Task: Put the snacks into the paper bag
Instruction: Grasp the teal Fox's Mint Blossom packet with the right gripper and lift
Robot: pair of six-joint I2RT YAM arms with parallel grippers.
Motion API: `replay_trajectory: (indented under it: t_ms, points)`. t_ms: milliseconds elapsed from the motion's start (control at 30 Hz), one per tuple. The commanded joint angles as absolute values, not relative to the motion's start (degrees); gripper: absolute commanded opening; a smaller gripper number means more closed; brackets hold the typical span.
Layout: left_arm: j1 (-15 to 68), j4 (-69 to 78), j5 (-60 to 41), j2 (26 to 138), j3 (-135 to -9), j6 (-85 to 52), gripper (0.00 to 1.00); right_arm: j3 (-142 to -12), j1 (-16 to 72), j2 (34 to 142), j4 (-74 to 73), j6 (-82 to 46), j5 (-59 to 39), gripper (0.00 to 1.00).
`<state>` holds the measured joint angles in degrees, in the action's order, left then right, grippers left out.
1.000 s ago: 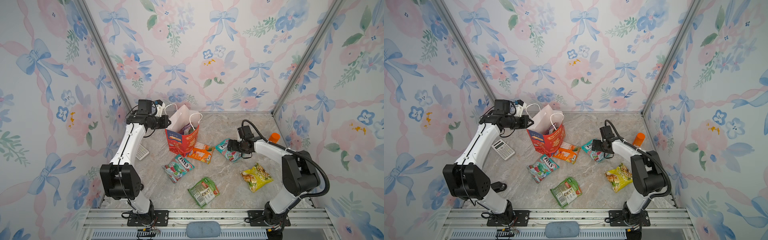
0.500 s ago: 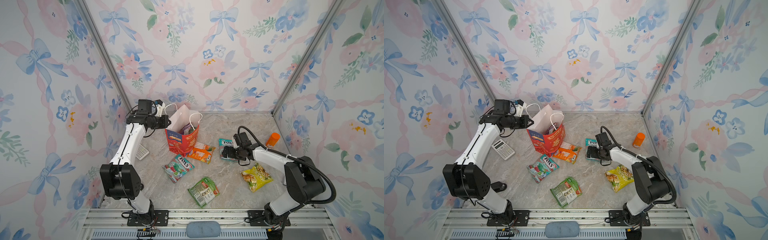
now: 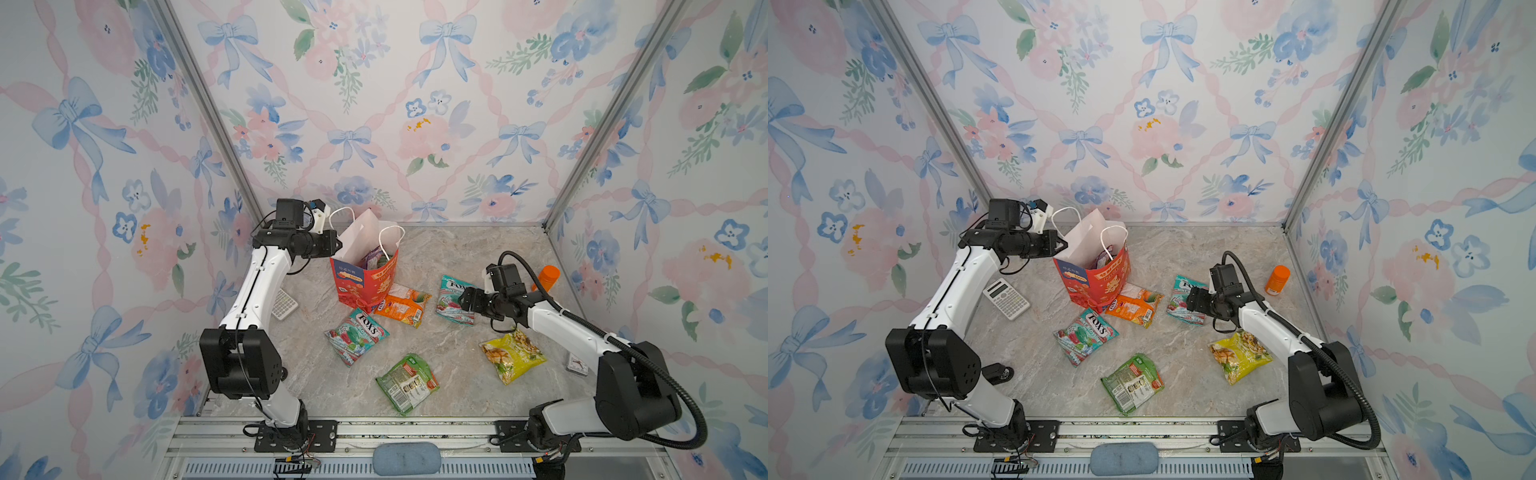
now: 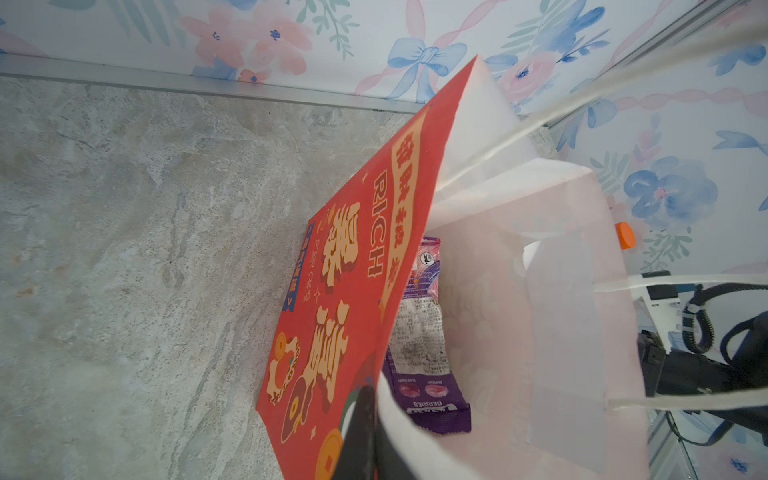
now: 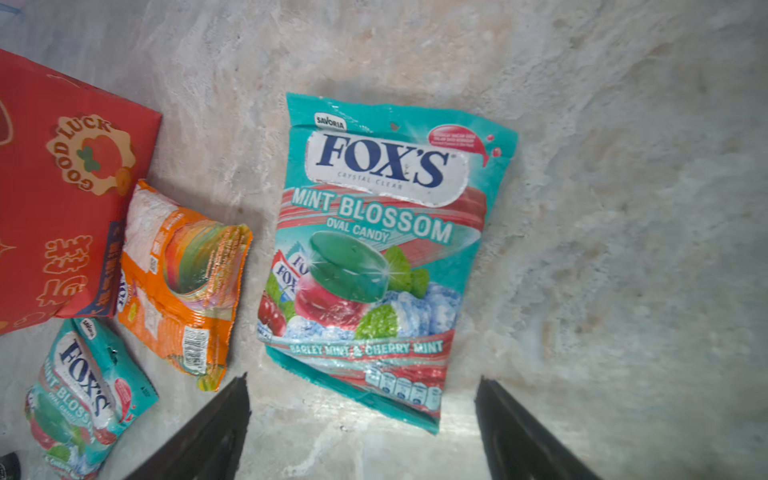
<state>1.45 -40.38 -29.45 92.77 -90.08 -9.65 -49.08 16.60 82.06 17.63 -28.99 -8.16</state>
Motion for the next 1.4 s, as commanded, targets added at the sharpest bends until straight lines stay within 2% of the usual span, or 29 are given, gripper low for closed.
replay_trajectory:
  t_ms: [0,100,333,867,1033,1300,1367]
  points:
    - [1.24,-41.98,-29.47,91.99,-88.77,-10.2,0.0,-47.75,14.79,84.63,15.26,-29.93,-12.48,0.8]
    - [1.3,-42.01,-29.44,92.0,-88.85,-10.21,0.0,-47.56,13.58,86.86,13.14,-30.57,-14.18,0.75]
    - [1.23,-41.96,-29.36,91.94,-88.75,-10.12,0.0,-48.72,12.44,91.87,10.59,-31.07,-16.03,0.71]
    - [1.19,-42.01,-29.36,92.0,-88.74,-10.11,0.0,-49.03,11.34,97.93,5.57,-32.76,-16.65,0.69]
    - [1.23,-42.0,-29.36,91.99,-88.77,-10.11,0.0,-49.54,11.25,99.4,4.15,-33.35,-17.85,0.5]
    - [1.23,-41.97,-29.45,91.92,-88.74,-10.11,0.0,-49.12,11.25,95.75,3.5,-33.91,-19.68,0.08]
    - [1.23,-41.99,-29.53,91.85,-88.76,-10.11,0.0,-49.14,11.32,94.33,3.93,-34.05,-19.95,0.03]
